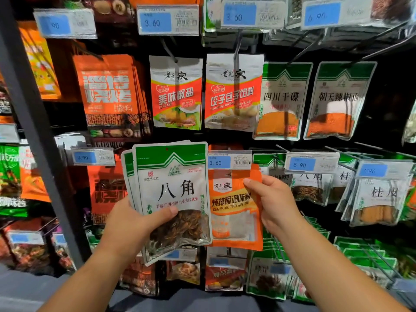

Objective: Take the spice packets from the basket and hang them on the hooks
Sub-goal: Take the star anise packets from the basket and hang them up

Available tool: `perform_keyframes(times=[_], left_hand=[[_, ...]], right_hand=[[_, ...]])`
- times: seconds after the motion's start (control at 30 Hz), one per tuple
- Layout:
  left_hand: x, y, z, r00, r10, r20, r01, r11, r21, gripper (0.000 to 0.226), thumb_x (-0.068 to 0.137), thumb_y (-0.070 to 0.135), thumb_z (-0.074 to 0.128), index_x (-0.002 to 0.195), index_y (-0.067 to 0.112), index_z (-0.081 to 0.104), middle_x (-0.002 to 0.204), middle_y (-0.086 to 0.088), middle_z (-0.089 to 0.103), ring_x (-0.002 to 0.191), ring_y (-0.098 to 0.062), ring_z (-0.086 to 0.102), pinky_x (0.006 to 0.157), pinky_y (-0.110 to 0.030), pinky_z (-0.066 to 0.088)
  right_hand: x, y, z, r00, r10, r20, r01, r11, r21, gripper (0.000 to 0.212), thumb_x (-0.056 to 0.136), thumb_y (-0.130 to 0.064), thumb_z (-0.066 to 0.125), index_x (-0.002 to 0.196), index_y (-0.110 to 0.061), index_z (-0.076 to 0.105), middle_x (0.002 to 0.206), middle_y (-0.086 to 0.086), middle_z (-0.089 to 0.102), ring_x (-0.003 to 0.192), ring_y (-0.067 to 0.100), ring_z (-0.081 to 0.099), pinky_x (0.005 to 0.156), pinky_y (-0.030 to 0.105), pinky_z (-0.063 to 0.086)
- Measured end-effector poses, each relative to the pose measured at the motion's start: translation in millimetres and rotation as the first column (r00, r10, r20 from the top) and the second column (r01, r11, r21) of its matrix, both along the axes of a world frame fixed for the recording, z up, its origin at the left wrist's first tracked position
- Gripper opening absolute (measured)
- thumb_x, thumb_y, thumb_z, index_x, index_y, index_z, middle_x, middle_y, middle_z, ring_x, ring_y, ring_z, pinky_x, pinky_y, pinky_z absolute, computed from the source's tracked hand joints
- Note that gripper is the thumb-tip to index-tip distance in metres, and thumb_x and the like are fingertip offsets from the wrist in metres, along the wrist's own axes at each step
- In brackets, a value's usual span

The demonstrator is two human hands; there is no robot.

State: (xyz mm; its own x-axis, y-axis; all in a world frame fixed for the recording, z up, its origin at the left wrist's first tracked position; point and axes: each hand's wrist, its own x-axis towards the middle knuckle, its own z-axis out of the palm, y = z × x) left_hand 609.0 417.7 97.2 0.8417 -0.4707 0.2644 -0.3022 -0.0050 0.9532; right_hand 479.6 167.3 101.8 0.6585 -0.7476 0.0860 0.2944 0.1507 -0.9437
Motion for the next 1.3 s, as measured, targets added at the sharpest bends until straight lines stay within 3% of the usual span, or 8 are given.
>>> perform_keyframes(times=[0.3, 0.47, 0.7, 0.87, 1.0, 1.1, 1.23, 1.3], left_hand=[[1.1, 0.9, -3.0, 1.000, -0.022, -0.005, 0.022, 1.000, -0.013, 0.048, 0.068, 0.010, 0.089, 0.112, 0.020, 0.073, 0.100, 0.005, 0.080, 0.093, -0.013, 0.077, 0.074, -0.023, 0.062], [-0.1, 1.0, -3.3, 1.000, -0.022, -0.012, 0.022, 1.000, -0.008, 0.051, 0.064, 0.016, 0.090, 0.112, 0.020, 0.073, 0.101, 0.005, 0.080, 0.093, -0.013, 0.077, 0.083, -0.035, 0.059], [-1.5, 0.6, -2.9, 1.000, -0.016, -0.003, 0.016, 1.000, -0.009, 0.048, 0.067, 0.013, 0.090, 0.112, 0.021, 0.073, 0.101, 0.006, 0.080, 0.093, -0.011, 0.077, 0.085, -0.036, 0.059], [-0.1, 0.8, -4.1, 1.000, -0.022, -0.008, 0.022, 1.000, -0.017, 0.052, 0.065, 0.016, 0.090, 0.113, 0.021, 0.073, 0.103, 0.004, 0.080, 0.096, -0.014, 0.076, 0.090, -0.041, 0.058], [2.1, 1.0, -5.3, 0.999, -0.031, -0.015, 0.031, 0.999, -0.019, 0.059, 0.059, 0.024, 0.091, 0.115, 0.019, 0.074, 0.105, 0.001, 0.080, 0.099, -0.018, 0.076, 0.095, -0.047, 0.058], [1.9, 1.2, -5.0, 0.999, -0.034, -0.011, 0.034, 0.999, -0.023, 0.059, 0.059, 0.024, 0.091, 0.115, 0.020, 0.074, 0.106, 0.002, 0.080, 0.100, -0.017, 0.076, 0.096, -0.048, 0.057], [1.7, -0.3, -6.1, 0.999, -0.045, -0.006, 0.045, 0.999, -0.009, 0.056, 0.060, 0.025, 0.095, 0.113, 0.022, 0.075, 0.106, 0.004, 0.080, 0.101, -0.017, 0.076, 0.096, -0.048, 0.057], [0.2, -2.0, -6.4, 0.999, -0.047, -0.006, 0.047, 0.999, -0.011, 0.052, 0.062, 0.022, 0.091, 0.112, 0.021, 0.075, 0.105, 0.004, 0.080, 0.099, -0.016, 0.076, 0.096, -0.047, 0.057]], right_hand=[[10.7, -6.1, 1.1, 1.000, -0.028, 0.009, 0.028, 1.000, 0.000, 0.013, 0.095, 0.002, 0.062, 0.098, -0.003, 0.074, 0.088, 0.020, 0.078, 0.077, 0.030, 0.076, 0.071, 0.044, 0.063], [14.3, -7.8, 2.6, 0.999, -0.036, 0.023, 0.036, 0.999, 0.005, 0.012, 0.095, 0.000, 0.065, 0.097, -0.005, 0.075, 0.089, 0.017, 0.079, 0.075, 0.028, 0.077, 0.065, 0.041, 0.063], [19.4, -6.4, 1.6, 0.997, -0.072, 0.004, 0.073, 0.997, -0.014, 0.008, 0.093, -0.004, 0.069, 0.097, -0.006, 0.075, 0.087, 0.015, 0.079, 0.076, 0.030, 0.078, 0.066, 0.042, 0.063], [18.3, -7.7, -12.9, 0.996, -0.058, -0.066, 0.049, 0.991, -0.124, 0.010, 0.099, -0.019, 0.066, 0.099, -0.012, 0.073, 0.084, 0.005, 0.080, 0.073, 0.018, 0.077, 0.059, 0.031, 0.058], [17.3, -6.5, -39.9, 0.978, -0.027, -0.207, -0.022, 0.973, -0.231, 0.021, 0.093, -0.031, 0.073, 0.095, -0.011, 0.074, 0.088, 0.002, 0.079, 0.082, 0.022, 0.075, 0.077, 0.038, 0.060], [20.8, -6.2, -57.4, 0.962, -0.019, -0.272, -0.052, 0.967, -0.250, 0.015, 0.090, -0.033, 0.077, 0.094, -0.019, 0.076, 0.090, -0.003, 0.080, 0.088, 0.018, 0.076, 0.086, 0.042, 0.061], [25.7, -4.8, -63.4, 0.953, -0.110, -0.282, 0.021, 0.954, -0.300, 0.015, 0.094, -0.032, 0.073, 0.086, -0.019, 0.071, 0.080, -0.006, 0.075, 0.080, 0.014, 0.071, 0.070, 0.028, 0.051], [28.0, -5.3, -63.1, 0.942, -0.170, -0.290, 0.063, 0.936, -0.347, 0.019, 0.095, -0.031, 0.072, 0.082, -0.019, 0.067, 0.078, -0.005, 0.070, 0.075, 0.015, 0.065, 0.065, 0.029, 0.045]])
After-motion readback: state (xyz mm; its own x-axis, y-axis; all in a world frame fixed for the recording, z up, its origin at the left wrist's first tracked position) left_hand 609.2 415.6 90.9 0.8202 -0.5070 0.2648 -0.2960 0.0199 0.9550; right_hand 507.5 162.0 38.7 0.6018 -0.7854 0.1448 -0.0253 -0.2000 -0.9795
